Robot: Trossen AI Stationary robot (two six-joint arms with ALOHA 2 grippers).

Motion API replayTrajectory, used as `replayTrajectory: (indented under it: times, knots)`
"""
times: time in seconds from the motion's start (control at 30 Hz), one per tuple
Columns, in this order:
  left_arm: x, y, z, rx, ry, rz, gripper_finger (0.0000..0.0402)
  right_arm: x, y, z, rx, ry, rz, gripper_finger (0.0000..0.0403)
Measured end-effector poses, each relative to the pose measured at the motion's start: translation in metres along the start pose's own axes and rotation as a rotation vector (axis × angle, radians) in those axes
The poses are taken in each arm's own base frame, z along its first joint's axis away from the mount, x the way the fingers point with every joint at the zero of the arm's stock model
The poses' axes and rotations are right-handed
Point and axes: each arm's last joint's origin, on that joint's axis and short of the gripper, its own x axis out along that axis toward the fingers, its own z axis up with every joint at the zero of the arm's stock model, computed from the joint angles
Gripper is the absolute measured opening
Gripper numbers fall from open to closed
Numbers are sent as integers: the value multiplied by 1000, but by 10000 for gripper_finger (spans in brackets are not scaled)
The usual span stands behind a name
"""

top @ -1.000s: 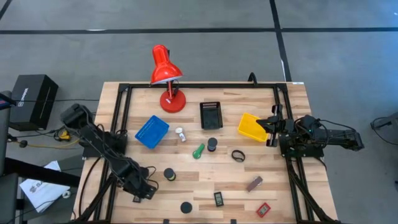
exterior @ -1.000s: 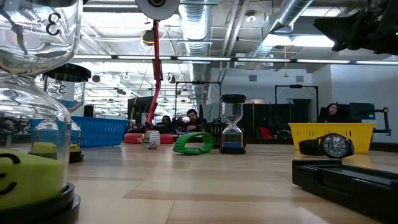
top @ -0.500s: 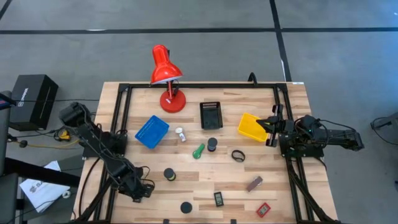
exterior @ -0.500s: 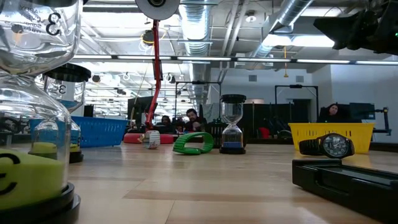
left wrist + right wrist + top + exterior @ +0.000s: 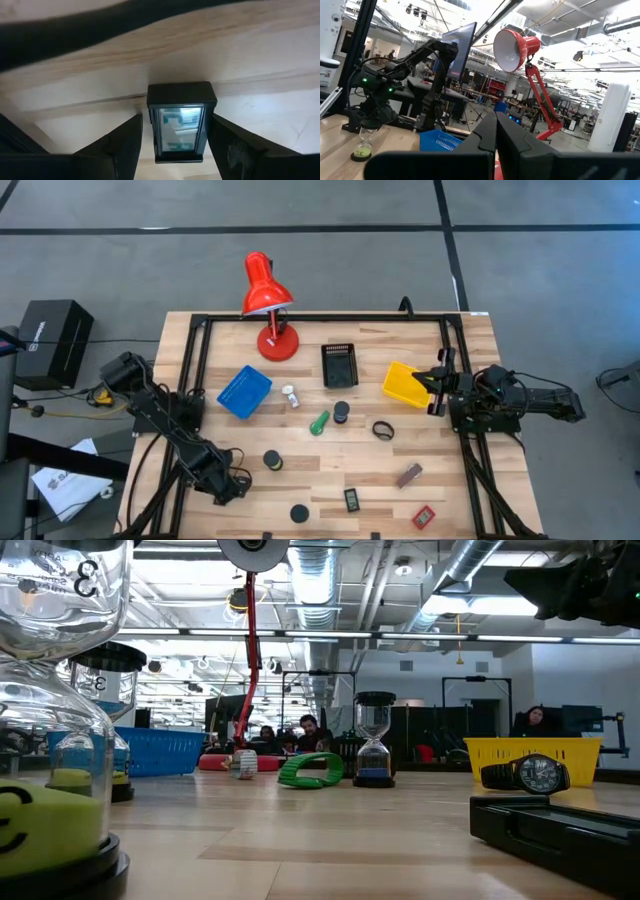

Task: Pick & Place Office items
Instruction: Put the left black digital clock into the blue basket

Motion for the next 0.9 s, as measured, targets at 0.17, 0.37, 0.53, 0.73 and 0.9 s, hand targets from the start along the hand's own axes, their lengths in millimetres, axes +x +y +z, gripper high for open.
replayTrajectory:
  times: [0.17, 0.37, 0.53, 0.73, 0.9]
  knots:
    - [-2, 0, 0, 6, -4, -9, 209, 0, 0, 0, 6, 0, -4, 1]
    - [-3, 1, 1, 8, -26, -22, 191, 0, -7, 2, 126, 21, -223, 1]
    - [-3, 1, 1, 8, -31, -19, 157, -1, -10, 4, 219, -8, -297, 1]
    - [-3, 1, 1, 9, -32, -21, 160, 5, -10, 5, 270, -25, -284, 1]
    - [-9, 3, 2, 12, -48, -50, 167, 20, -9, 5, 239, 79, -272, 1]
